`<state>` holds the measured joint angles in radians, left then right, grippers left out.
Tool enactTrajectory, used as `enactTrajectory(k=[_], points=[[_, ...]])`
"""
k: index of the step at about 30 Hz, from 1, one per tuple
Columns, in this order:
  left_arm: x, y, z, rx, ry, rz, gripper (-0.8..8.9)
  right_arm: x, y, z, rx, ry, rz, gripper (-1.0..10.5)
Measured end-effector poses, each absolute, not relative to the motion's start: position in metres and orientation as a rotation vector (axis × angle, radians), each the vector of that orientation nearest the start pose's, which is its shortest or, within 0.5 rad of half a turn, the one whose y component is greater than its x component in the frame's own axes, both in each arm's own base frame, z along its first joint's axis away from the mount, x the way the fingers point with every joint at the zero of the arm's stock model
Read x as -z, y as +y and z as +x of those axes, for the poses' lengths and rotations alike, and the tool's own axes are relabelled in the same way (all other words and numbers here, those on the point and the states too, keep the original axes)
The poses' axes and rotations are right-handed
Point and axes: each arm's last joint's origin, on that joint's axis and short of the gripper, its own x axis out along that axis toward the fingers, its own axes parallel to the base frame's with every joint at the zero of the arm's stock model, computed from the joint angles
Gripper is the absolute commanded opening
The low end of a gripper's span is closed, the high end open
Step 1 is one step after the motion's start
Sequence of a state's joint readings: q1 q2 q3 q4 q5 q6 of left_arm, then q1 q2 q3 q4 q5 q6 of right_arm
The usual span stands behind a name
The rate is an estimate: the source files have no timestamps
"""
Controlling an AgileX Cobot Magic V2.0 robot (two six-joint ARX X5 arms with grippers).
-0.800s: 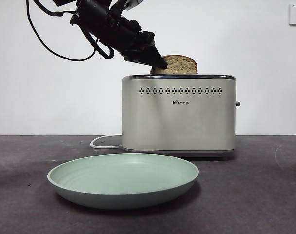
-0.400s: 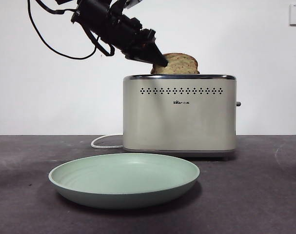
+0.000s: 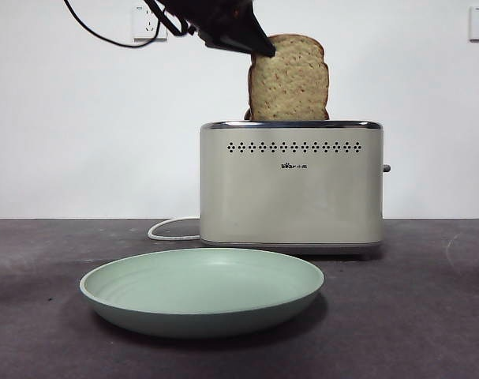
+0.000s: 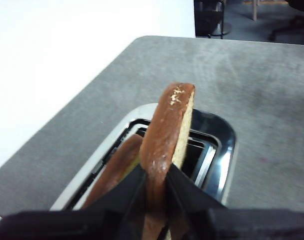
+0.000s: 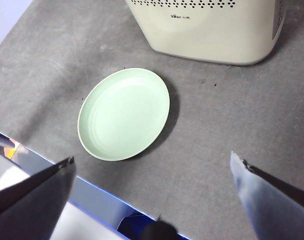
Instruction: Take the bread from the toaster,put the bread on the plate,put the plate on the table
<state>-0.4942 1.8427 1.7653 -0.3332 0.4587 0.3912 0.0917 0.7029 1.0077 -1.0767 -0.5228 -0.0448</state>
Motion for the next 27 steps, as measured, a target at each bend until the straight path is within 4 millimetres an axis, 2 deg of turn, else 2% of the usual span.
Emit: enactTrajectory(k=[3,6,11,13,16,21,24,27], points=[[-0.378,-0.207,0.357,1.01,0.219,0.352,-0.07,-0.339,0.024,0.102,-0.597,0.766,0.129,6.0],[-0.408,-0.196,0.337,0.995,0.151,0.333,-0.07,-0.336,0.025,0.11,-0.596,0.797,0.135,6.0],[-0.469,-0.16,0.291,0.944,0.005,0.289,-0.06,-0.33,0.026,0.131,-0.592,0.848,0.147,6.0],[-0.484,-0.144,0.272,0.922,0.0,0.279,-0.06,-0.328,0.027,0.138,-0.593,0.849,0.149,6.0],[-0.49,-0.121,0.247,0.901,0.092,0.27,-0.05,-0.325,0.028,0.149,-0.593,0.864,0.152,6.0],[-0.474,-0.1,0.221,0.908,0.365,0.267,-0.04,-0.314,0.034,0.173,-0.606,0.909,0.161,5.9],[-0.477,-0.093,0.207,0.905,0.385,0.261,-0.04,-0.305,0.044,0.189,-0.634,0.947,0.164,5.9],[-0.485,-0.082,0.181,0.899,0.381,0.263,-0.04,-0.293,0.059,0.204,-0.674,0.995,0.152,5.6]])
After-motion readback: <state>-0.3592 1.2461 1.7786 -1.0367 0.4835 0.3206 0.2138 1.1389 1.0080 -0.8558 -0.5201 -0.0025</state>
